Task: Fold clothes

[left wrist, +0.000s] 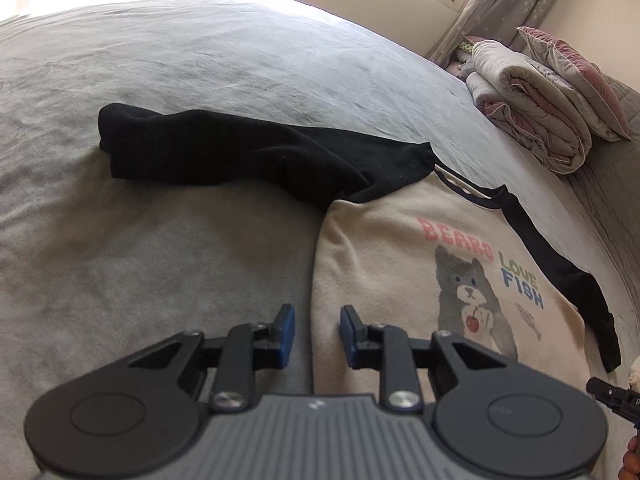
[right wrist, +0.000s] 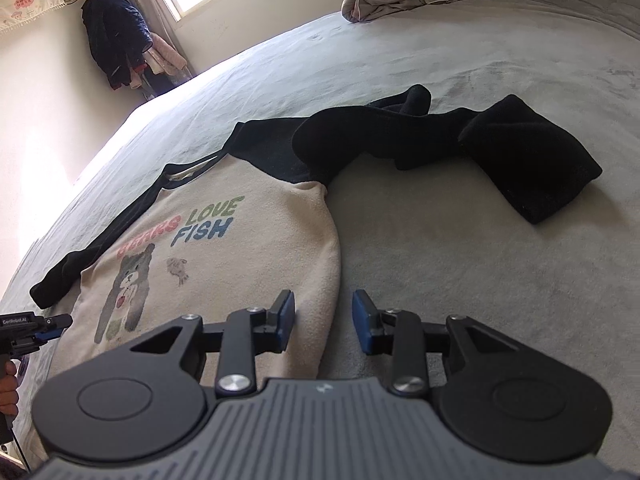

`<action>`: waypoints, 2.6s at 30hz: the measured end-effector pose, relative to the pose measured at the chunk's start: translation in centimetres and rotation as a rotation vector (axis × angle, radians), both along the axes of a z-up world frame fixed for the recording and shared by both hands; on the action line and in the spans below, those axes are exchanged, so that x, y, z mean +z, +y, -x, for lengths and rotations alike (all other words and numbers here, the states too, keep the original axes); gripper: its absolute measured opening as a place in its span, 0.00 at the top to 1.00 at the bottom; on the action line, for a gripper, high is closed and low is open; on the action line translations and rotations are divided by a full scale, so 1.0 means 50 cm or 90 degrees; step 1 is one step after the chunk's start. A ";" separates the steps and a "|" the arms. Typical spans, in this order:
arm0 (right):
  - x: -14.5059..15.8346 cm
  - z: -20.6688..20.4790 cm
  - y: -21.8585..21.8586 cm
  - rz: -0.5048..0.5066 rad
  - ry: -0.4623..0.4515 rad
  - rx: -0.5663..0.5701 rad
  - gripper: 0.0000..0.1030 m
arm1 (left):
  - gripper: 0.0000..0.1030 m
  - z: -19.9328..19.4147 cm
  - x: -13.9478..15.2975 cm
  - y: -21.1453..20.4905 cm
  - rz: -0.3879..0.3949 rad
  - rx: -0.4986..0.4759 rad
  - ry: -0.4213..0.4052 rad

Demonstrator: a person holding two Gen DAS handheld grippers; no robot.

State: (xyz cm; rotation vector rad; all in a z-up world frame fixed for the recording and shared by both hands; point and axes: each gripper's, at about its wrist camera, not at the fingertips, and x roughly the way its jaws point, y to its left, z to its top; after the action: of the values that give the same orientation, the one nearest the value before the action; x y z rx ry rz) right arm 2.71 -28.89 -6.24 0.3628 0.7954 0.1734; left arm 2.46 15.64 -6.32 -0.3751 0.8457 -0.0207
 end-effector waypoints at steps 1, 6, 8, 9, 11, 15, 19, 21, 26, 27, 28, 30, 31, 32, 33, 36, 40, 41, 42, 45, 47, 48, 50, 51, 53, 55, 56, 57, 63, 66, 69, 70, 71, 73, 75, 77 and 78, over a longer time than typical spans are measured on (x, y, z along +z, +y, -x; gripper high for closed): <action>-0.001 0.008 0.000 0.003 0.000 0.003 0.67 | 0.76 0.010 0.000 -0.004 -0.010 -0.010 -0.003; -0.004 0.047 0.017 0.038 -0.008 0.029 0.67 | 0.76 0.061 -0.002 -0.031 -0.072 -0.072 -0.024; -0.003 0.061 0.026 0.048 -0.009 0.041 0.67 | 0.76 0.077 -0.001 -0.032 -0.080 -0.088 -0.029; -0.003 0.068 0.029 0.052 -0.009 0.046 0.67 | 0.76 0.082 -0.001 -0.030 -0.078 -0.091 -0.030; -0.003 0.078 0.034 0.058 -0.008 0.055 0.66 | 0.76 0.092 -0.001 -0.026 -0.071 -0.094 -0.031; -0.007 0.093 0.048 0.077 -0.010 0.064 0.66 | 0.76 0.106 -0.004 -0.032 -0.075 -0.104 -0.033; -0.011 0.103 0.075 0.133 -0.021 0.080 0.66 | 0.79 0.112 -0.006 -0.045 -0.094 -0.110 -0.032; -0.013 0.108 0.092 0.171 -0.029 0.089 0.66 | 0.89 0.112 -0.006 -0.051 -0.094 -0.110 -0.030; 0.002 0.128 0.119 0.251 -0.054 0.084 0.90 | 0.94 0.139 0.026 -0.081 -0.197 -0.099 -0.072; 0.008 0.134 0.122 0.273 -0.062 0.078 0.90 | 0.94 0.144 0.038 -0.080 -0.206 -0.105 -0.079; 0.011 0.135 0.118 0.274 -0.059 0.077 0.90 | 0.94 0.144 0.040 -0.076 -0.206 -0.111 -0.071; 0.014 0.136 0.108 0.271 -0.051 0.076 0.88 | 0.95 0.138 0.033 -0.065 -0.207 -0.119 -0.036; 0.016 0.136 0.102 0.269 -0.046 0.076 0.87 | 0.94 0.135 0.029 -0.056 -0.204 -0.118 -0.021; 0.018 0.137 0.097 0.267 -0.042 0.076 0.86 | 0.94 0.132 0.023 -0.044 -0.196 -0.111 -0.009; 0.020 0.136 0.086 0.254 -0.036 0.073 0.80 | 0.94 0.128 0.016 -0.032 -0.189 -0.104 0.003; 0.033 0.130 0.025 0.143 -0.011 0.043 0.79 | 0.92 0.129 0.020 0.008 -0.114 -0.082 0.013; 0.038 0.125 -0.037 0.024 0.016 0.011 0.79 | 0.92 0.132 0.020 0.043 -0.024 -0.061 0.023; 0.036 0.123 -0.044 0.011 0.024 0.008 0.79 | 0.92 0.134 0.024 0.044 -0.011 -0.060 0.016; 0.032 0.122 -0.046 0.001 0.031 0.008 0.78 | 0.92 0.137 0.028 0.044 -0.001 -0.060 0.004; 0.022 0.117 -0.038 -0.017 0.046 0.014 0.78 | 0.92 0.137 0.042 0.023 0.007 -0.076 -0.024; 0.016 0.114 -0.029 -0.014 0.055 0.023 0.78 | 0.92 0.133 0.049 -0.001 0.005 -0.098 -0.038; 0.014 0.113 -0.027 -0.017 0.061 0.026 0.78 | 0.92 0.131 0.054 -0.016 0.003 -0.111 -0.044; 0.011 0.109 -0.030 -0.026 0.067 0.023 0.78 | 0.92 0.124 0.061 -0.049 0.000 -0.139 -0.055; 0.012 0.107 -0.030 -0.030 0.066 0.021 0.78 | 0.90 0.121 0.062 -0.067 -0.002 -0.153 -0.060; 0.014 0.103 -0.033 -0.036 0.061 0.016 0.78 | 0.85 0.114 0.065 -0.103 -0.005 -0.181 -0.070; 0.007 0.093 -0.041 -0.052 0.066 0.011 0.78 | 0.79 0.109 0.063 -0.137 -0.014 -0.206 -0.074; 0.003 0.087 -0.046 -0.061 0.068 0.009 0.78 | 0.77 0.106 0.060 -0.156 -0.020 -0.221 -0.074; 0.000 0.082 -0.050 -0.069 0.070 0.006 0.77 | 0.77 0.105 0.057 -0.174 -0.026 -0.235 -0.073; -0.002 0.072 -0.066 -0.107 0.085 0.006 0.71 | 0.68 0.118 0.037 -0.255 -0.051 -0.324 -0.104; 0.002 0.085 -0.051 -0.073 0.071 0.017 0.71 | 0.47 0.135 0.029 -0.282 -0.059 -0.371 -0.158; 0.001 0.110 -0.017 0.019 0.043 0.071 0.71 | 0.44 0.145 0.007 -0.305 -0.100 -0.410 -0.148; 0.001 0.120 -0.005 0.054 0.032 0.091 0.71 | 0.43 0.150 -0.002 -0.310 -0.119 -0.422 -0.144; 0.001 0.131 0.005 0.087 0.023 0.114 0.70 | 0.42 0.159 -0.010 -0.315 -0.141 -0.435 -0.148; 0.001 0.157 0.019 0.142 0.009 0.162 0.63 | 0.40 0.174 -0.021 -0.322 -0.180 -0.458 -0.156; 0.000 0.178 0.020 0.176 0.000 0.191 0.59 | 0.38 0.178 -0.018 -0.319 -0.177 -0.463 -0.152; 0.005 0.188 0.008 0.175 0.009 0.196 0.56 | 0.33 0.175 -0.012 -0.313 -0.155 -0.462 -0.138; 0.011 0.185 0.000 0.164 0.023 0.189 0.55 | 0.32 0.172 -0.009 -0.311 -0.142 -0.461 -0.131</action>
State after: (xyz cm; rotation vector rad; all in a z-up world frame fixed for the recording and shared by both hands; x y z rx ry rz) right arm -6.53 -28.88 -5.71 0.0023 0.8937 0.3390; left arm -6.14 0.11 -6.78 0.1565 0.7330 -0.6212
